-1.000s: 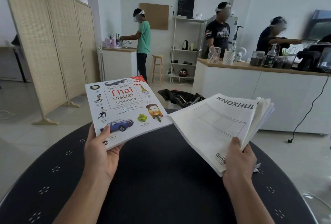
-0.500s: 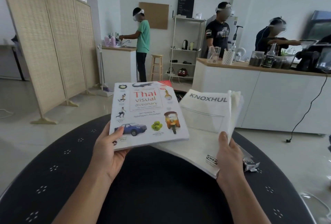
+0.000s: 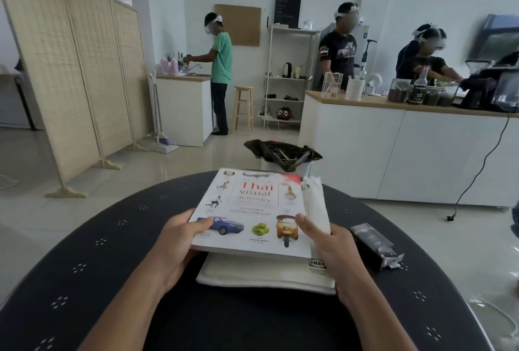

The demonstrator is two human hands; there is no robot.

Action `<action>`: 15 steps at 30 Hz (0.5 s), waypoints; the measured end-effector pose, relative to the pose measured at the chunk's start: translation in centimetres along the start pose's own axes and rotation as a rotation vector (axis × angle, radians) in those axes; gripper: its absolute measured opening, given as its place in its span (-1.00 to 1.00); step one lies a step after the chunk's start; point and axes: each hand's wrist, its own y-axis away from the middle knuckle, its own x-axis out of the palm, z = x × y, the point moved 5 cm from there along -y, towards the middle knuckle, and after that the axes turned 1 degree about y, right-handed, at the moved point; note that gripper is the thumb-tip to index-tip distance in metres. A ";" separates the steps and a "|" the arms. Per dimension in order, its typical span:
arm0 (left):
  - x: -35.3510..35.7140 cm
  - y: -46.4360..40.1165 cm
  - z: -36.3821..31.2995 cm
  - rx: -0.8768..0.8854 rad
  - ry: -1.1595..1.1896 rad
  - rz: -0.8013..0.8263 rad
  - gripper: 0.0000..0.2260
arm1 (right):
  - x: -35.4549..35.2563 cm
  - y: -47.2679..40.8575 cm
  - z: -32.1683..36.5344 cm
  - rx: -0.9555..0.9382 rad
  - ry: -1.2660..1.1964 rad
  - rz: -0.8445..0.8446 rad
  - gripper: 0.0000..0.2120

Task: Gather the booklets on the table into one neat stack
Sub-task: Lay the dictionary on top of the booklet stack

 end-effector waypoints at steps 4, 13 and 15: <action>0.4 0.0 0.5 -0.002 -0.221 -0.026 -0.79 | -0.1 -0.3 -0.8 0.068 0.105 0.012 -0.75; 1.1 0.8 -0.2 0.070 -0.307 0.053 -0.74 | -0.8 -0.7 -0.5 -0.021 -0.039 0.024 -0.79; 1.2 0.8 -0.4 0.089 -0.271 0.076 -0.66 | -1.0 -0.6 0.0 -0.103 -0.099 0.036 -0.74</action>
